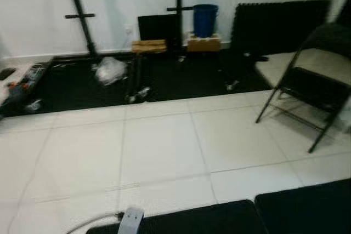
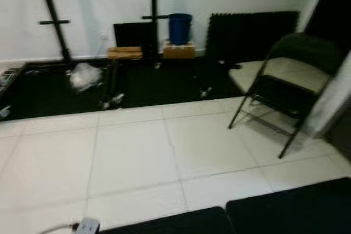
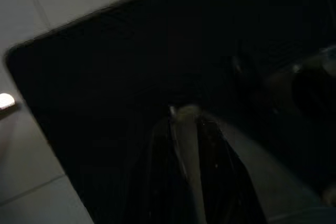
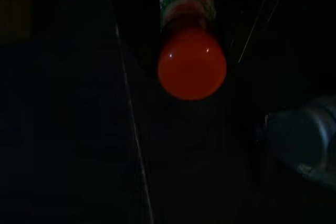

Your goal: Restocking fridge

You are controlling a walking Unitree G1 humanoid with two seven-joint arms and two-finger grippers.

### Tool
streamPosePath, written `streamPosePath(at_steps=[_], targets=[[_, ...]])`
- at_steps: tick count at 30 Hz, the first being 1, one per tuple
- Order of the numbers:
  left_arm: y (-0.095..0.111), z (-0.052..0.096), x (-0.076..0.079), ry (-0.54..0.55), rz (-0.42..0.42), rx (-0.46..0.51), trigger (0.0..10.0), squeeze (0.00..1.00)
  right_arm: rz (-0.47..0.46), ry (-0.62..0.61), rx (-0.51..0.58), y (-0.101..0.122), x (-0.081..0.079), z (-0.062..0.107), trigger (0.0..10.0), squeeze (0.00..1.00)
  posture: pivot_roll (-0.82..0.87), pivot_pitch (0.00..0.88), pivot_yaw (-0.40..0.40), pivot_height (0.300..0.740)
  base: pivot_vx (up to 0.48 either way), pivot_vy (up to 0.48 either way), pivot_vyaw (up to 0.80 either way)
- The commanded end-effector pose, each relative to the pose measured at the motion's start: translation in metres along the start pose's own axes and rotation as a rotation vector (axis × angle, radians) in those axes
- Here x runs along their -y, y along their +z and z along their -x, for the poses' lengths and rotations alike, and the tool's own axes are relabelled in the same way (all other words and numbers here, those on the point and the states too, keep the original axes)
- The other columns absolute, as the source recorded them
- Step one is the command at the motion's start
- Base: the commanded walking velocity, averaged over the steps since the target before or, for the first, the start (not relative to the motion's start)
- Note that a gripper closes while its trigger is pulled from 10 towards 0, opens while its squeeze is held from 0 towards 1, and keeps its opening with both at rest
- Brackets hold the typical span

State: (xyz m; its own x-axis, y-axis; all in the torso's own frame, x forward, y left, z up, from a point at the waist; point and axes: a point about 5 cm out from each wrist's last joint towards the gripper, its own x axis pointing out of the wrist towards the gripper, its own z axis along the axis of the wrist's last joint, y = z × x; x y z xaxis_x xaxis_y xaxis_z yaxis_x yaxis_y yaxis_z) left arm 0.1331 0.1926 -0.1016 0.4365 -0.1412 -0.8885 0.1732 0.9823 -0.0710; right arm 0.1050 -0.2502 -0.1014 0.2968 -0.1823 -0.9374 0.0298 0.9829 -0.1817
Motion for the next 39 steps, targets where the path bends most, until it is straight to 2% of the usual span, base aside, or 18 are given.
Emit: streamPosePath(at_steps=[1, 8, 13, 18, 21, 39], targets=[[-0.001, -0.001, 0.002, -0.001, 0.002, -0.01, 10.0, 0.0, 0.004, -0.002, 0.009, 0.004, 0.0, 0.0, 10.0, 0.0, 0.01, 0.0, -0.025, 0.74, 0.0, 0.0, -0.79], [-0.001, -0.001, 0.001, 0.012, 0.025, -0.011, 10.0, 0.0, 0.045, 0.008, 0.032, 0.017, -0.003, -0.001, 10.0, 0.0, 0.0, 0.0, -0.01, 0.74, 0.0, 0.0, -0.79], [0.016, -0.004, 0.003, 0.016, 0.022, 0.031, 10.0, 0.0, 0.032, -0.004, 0.085, 0.036, -0.003, -0.001, 10.0, 0.0, -0.01, 0.0, -0.005, 0.74, 0.0, 0.0, -0.78], [0.035, -0.006, 0.004, 0.014, 0.014, 0.079, 10.0, 0.0, 0.053, 0.011, 0.092, 0.041, -0.01, -0.001, 10.0, 0.0, 0.0, 0.0, -0.007, 0.74, 0.0, 0.0, -0.8], [0.031, -0.005, 0.002, 0.022, 0.001, 0.061, 10.0, 0.0, 0.053, 0.02, 0.086, 0.04, -0.014, -0.001, 10.0, 0.0, 0.0, 0.0, -0.007, 0.74, 0.0, 0.0, -0.8], [0.016, -0.004, 0.004, 0.026, 0.021, 0.024, 10.0, 0.0, 0.073, 0.023, 0.067, 0.035, -0.014, -0.001, 10.0, 0.0, -0.01, 0.0, -0.007, 0.74, 0.0, 0.0, -0.8]])
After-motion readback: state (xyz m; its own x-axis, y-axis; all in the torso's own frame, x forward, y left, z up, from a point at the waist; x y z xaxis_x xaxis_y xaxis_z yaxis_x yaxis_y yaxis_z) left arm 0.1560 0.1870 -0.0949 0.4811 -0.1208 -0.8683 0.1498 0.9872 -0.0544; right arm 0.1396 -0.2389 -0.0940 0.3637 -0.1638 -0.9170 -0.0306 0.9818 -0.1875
